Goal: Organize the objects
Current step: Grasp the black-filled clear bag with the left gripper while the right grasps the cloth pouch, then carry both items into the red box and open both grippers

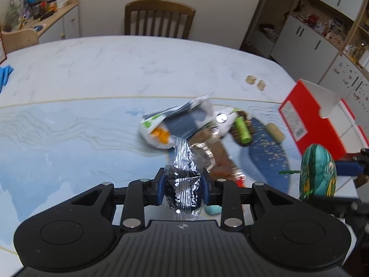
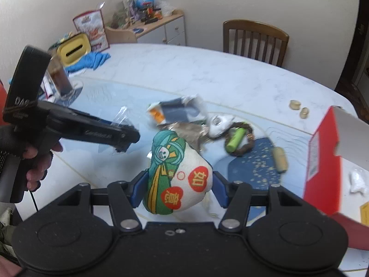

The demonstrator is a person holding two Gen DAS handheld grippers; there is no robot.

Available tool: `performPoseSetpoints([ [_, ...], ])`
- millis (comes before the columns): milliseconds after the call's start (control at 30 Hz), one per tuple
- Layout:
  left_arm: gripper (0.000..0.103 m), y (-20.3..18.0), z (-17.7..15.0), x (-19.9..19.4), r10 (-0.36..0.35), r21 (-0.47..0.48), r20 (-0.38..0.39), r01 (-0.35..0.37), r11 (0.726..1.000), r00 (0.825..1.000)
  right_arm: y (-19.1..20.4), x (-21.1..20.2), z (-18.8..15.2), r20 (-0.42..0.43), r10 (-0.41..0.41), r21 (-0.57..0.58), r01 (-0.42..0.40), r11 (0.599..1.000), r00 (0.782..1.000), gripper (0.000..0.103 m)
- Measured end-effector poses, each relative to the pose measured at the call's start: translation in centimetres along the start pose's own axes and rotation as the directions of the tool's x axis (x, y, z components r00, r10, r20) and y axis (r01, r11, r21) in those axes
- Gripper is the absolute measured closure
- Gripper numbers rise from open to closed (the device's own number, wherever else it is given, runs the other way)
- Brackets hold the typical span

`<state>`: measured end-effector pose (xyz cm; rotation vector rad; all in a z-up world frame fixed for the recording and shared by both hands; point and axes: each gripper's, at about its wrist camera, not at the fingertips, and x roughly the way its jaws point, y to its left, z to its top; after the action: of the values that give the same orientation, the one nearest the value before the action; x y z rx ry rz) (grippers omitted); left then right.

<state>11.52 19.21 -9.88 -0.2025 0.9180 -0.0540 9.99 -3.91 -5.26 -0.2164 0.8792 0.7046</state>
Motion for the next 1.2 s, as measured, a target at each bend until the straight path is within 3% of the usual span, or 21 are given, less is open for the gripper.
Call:
performPoseSetpoints([
  [333,0.073,-5.2,2.9,-2.7,-0.038,0.070,0.010,0.037,0.997,0.999,-6.8,-6.2,1.0,0.036,-0.047,0.044,0.045,0.998,0.998,0.045],
  [633,0.073,-12.8,6.3,-2.6,-0.084,0.155,0.011,0.082,0.985,0.996,-15.1,-10.8,1.5,0.091,-0.117,0.121,0.105,0.987,0.989,0.045],
  [1000,0.073,-25.1,9.4,0.8,-0.155,0.317,-0.008,0.149,0.937,0.988,-24.3,-12.6,1.0,0.067,-0.190,0.180,0.175,0.968,0.980,0.045],
  [1200,0.073,-31.1,9.9,4.3,-0.183,0.351,-0.050,0.189,0.917,0.982,-28.7,-12.0,-0.3,0.039,-0.218,0.206,0.205,0.957,0.975,0.045],
])
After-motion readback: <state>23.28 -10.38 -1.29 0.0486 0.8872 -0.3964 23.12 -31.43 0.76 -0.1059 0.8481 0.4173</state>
